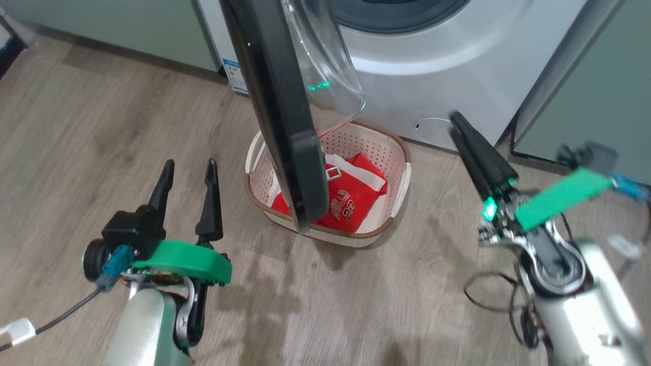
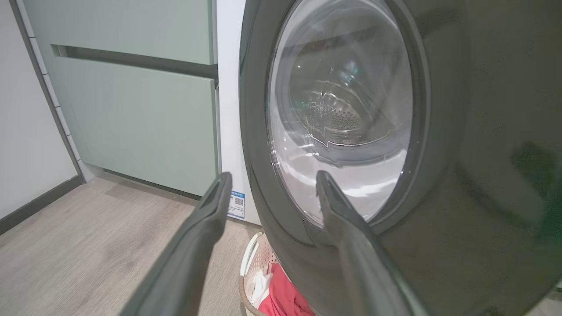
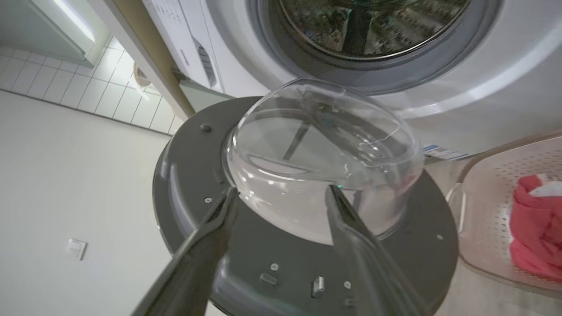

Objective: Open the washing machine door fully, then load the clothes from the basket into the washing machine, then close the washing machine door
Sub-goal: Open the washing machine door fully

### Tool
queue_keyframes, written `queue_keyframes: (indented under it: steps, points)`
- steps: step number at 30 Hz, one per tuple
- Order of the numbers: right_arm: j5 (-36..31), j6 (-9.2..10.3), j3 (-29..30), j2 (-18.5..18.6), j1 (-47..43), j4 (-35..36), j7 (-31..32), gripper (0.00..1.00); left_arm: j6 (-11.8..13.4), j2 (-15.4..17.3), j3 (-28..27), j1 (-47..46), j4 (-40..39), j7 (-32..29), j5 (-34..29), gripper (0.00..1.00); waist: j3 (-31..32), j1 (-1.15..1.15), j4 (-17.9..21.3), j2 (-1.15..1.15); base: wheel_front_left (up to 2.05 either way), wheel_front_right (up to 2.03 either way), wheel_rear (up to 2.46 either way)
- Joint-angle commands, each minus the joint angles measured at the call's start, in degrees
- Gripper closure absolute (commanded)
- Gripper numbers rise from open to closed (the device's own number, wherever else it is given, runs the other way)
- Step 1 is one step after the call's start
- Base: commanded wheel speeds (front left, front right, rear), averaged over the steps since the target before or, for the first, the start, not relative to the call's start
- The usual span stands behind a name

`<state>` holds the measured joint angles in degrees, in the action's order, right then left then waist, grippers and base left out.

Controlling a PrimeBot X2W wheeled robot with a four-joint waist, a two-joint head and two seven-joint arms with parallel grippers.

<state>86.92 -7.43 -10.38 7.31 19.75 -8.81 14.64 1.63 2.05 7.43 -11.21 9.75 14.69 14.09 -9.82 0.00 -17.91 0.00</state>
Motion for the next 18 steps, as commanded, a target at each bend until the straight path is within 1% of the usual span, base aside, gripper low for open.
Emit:
queue_keyframes:
  steps: [1, 6, 9, 10, 11, 13, 18]
  points:
    - [-1.84, -0.06, -0.23, -0.22, -0.65, 2.82, -2.46, 0.0, -0.21, 0.86, -1.85, -0.4, -1.5, 0.31, -0.34, 0.0, 0.33, 0.0, 0.28, 0.0, 0.0, 0.0, 0.0]
    - [-9.33, -0.06, 0.81, 0.1, -6.47, 4.8, -11.12, 0.0, -0.22, 0.86, -1.91, -0.14, -1.23, 0.31, -0.41, 0.0, 0.93, 0.0, 0.52, 0.0, 0.0, 0.0, 0.0]
    - [-15.19, -0.06, 1.24, 0.57, -7.43, 5.67, -15.99, 0.0, -0.14, 0.86, -2.08, -0.1, -1.23, 0.31, -0.42, 0.0, 0.89, 0.0, 0.75, 0.0, 0.0, 0.0, 0.0]
    - [-18.47, -0.06, 1.25, 1.22, -7.23, 5.71, -17.84, 0.0, -0.15, 0.86, -2.09, -0.11, -1.23, 0.31, -0.46, 0.0, 0.9, 0.0, 0.78, 0.0, 0.0, 0.0, 0.0]
    - [-24.95, -0.06, 1.17, 1.99, -6.4, 5.37, -21.33, 0.0, -0.17, 0.86, -2.05, -0.11, -1.33, 0.31, -0.59, 0.0, 0.86, 0.0, 0.76, 0.0, 0.0, 0.0, 0.0]
    - [-31.91, -0.06, 1.31, 2.69, -5.22, 4.49, -24.46, 0.0, -0.18, 0.86, -1.9, -0.12, -1.45, 0.31, -0.73, 0.0, 0.93, 0.0, 0.61, 0.0, 0.0, 0.0, 0.0]
    - [-49.28, -0.06, 1.88, 2.94, -2.06, 1.35, -27.8, 0.0, -0.39, 0.96, -1.67, -0.11, -1.36, 0.31, -1.15, 0.0, 1.42, 0.0, 0.15, 0.0, 0.0, 0.0, 0.0]
